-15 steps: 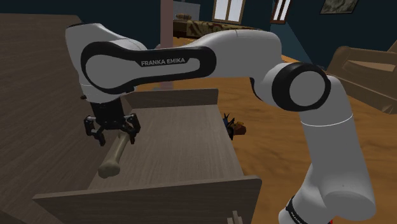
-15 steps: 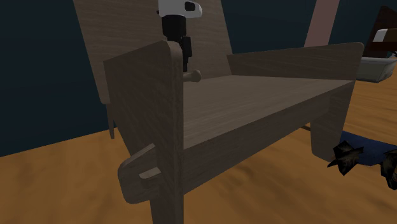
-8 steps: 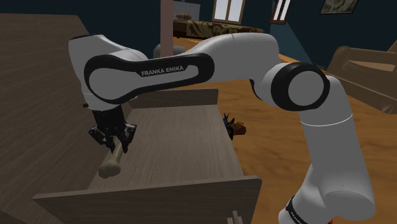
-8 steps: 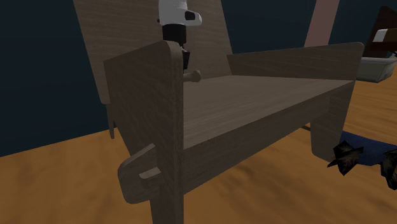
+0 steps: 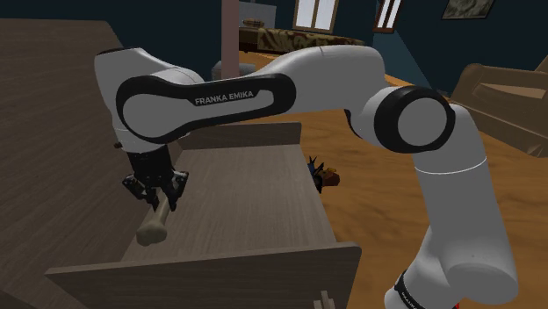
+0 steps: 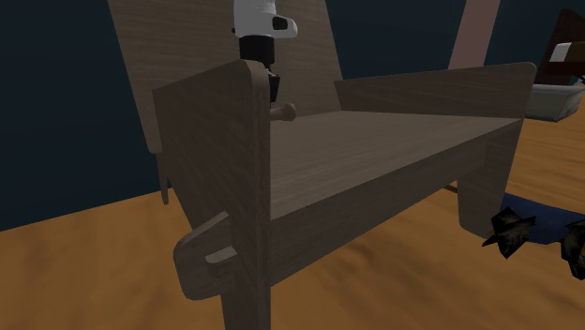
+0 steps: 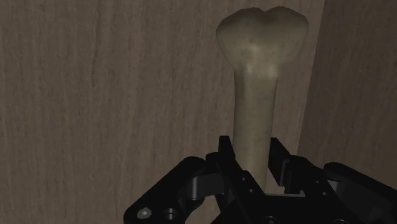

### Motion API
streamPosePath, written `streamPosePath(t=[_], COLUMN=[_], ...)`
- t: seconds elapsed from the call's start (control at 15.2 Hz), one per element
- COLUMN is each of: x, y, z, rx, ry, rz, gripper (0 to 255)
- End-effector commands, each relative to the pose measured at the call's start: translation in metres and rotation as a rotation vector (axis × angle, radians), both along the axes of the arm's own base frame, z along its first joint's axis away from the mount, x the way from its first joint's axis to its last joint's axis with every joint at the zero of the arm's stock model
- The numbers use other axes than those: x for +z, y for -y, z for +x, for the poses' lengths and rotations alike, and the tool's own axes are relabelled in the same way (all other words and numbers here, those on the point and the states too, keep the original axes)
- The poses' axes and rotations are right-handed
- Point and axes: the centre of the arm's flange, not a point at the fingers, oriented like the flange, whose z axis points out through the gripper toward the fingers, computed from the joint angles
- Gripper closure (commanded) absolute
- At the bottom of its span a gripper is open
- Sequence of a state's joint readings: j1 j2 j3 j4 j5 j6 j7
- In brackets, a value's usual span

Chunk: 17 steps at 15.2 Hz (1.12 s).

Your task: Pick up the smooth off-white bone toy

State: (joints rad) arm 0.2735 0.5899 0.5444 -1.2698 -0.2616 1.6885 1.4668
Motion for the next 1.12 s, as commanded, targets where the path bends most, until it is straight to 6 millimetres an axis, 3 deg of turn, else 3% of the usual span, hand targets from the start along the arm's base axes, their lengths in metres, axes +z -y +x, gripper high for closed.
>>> streamPosePath(t=[0.0,0.92,1.06], x=[0.005,0.078,0.079], y=[0.000,0.000,0.000], z=[0.000,0.000,0.000], rx=[0.000,0.000,0.000], ry=[-0.001,-0.001,-0.001], rz=[-0.001,-0.001,-0.001], gripper=[255,255,255])
